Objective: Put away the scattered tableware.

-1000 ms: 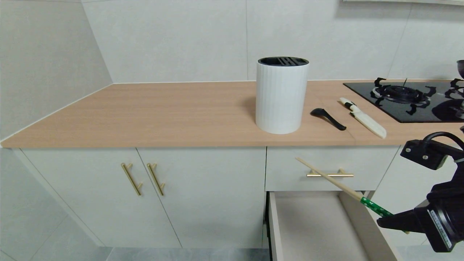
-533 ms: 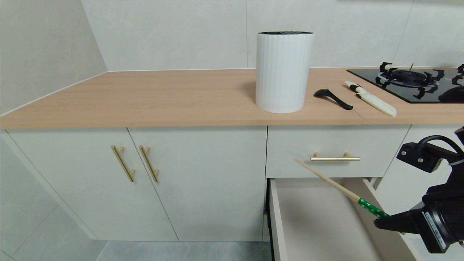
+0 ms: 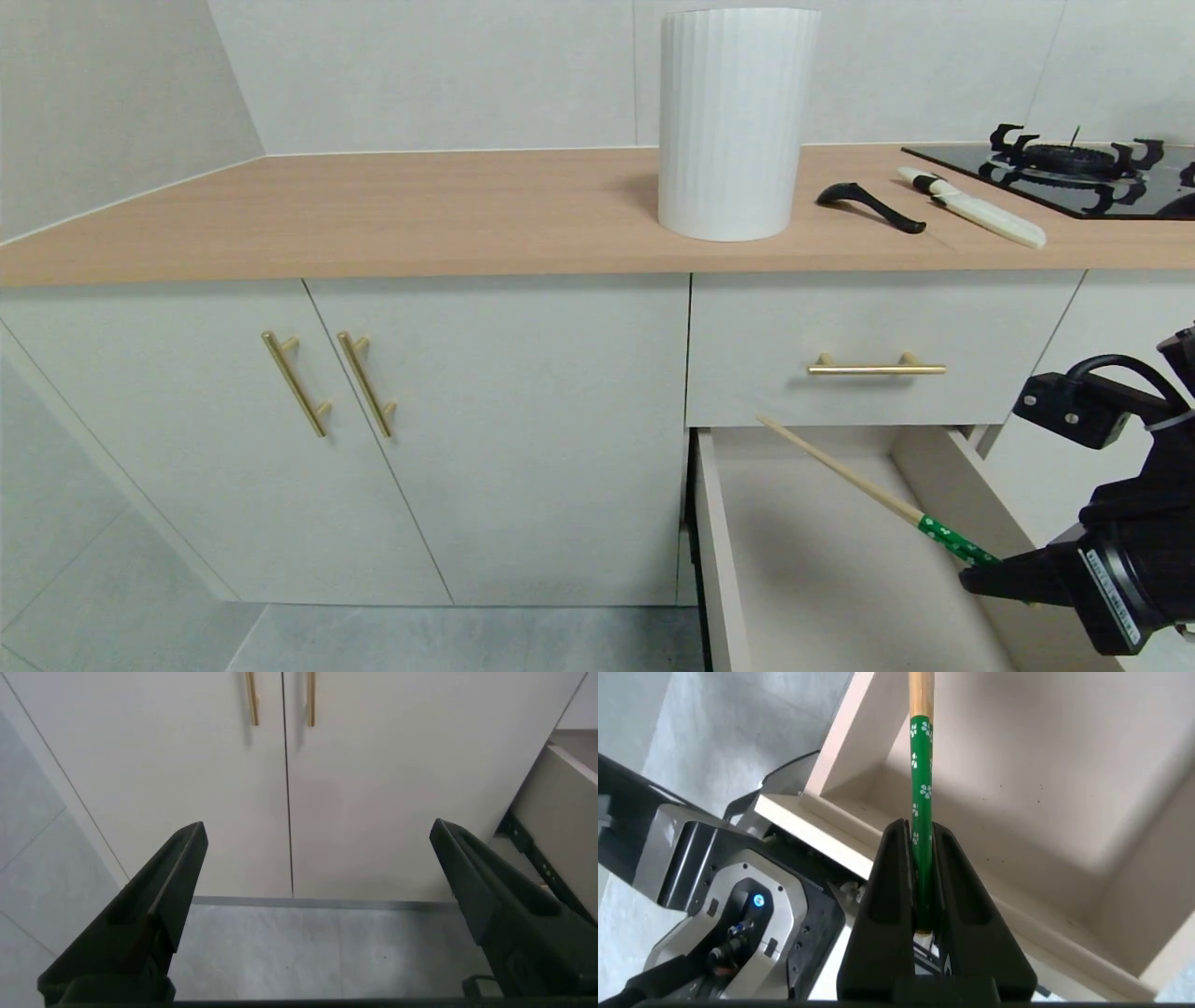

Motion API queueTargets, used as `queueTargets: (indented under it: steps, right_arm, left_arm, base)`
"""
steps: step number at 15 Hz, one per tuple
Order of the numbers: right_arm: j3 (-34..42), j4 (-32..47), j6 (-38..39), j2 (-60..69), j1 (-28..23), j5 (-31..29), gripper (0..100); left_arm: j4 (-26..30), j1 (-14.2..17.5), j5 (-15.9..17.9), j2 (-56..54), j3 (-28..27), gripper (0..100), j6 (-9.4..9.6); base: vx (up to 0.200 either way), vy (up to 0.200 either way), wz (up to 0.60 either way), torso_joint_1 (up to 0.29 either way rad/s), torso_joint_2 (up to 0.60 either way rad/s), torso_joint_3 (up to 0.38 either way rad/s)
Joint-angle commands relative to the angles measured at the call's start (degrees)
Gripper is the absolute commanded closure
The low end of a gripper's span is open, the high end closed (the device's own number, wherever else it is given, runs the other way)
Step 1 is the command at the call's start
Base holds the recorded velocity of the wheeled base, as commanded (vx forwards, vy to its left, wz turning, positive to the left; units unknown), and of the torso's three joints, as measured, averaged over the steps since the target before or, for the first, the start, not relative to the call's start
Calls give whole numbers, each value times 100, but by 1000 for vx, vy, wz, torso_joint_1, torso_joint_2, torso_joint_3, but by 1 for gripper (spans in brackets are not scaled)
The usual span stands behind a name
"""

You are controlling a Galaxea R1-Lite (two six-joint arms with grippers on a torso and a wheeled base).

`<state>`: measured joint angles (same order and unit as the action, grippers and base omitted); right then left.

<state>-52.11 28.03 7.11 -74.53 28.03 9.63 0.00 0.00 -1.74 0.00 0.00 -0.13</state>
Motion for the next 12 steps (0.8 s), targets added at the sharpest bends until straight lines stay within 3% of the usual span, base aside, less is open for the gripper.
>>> queueTargets:
  steps: [1, 8, 9, 12]
  right_arm:
    - [0, 1, -8, -17, -8, 4, 100]
    - [17, -588, 19, -905, -8, -286, 100]
    - [-44, -623, 45, -1696, -60, -348, 100]
    - [-106, -1045, 89, -2408, -87, -348, 100]
  left_arm:
    - [0, 0, -1, 0, 0, 0, -4]
    - [0, 0, -1, 0, 0, 0, -4]
    - [0, 0, -1, 0, 0, 0, -4]
    - [0, 0, -1, 0, 0, 0, -4]
  base:
    - [0, 0, 0, 0, 0, 0]
    - [0, 0, 0, 0, 0, 0]
    - [0, 0, 0, 0, 0, 0]
    - [0, 0, 0, 0, 0, 0]
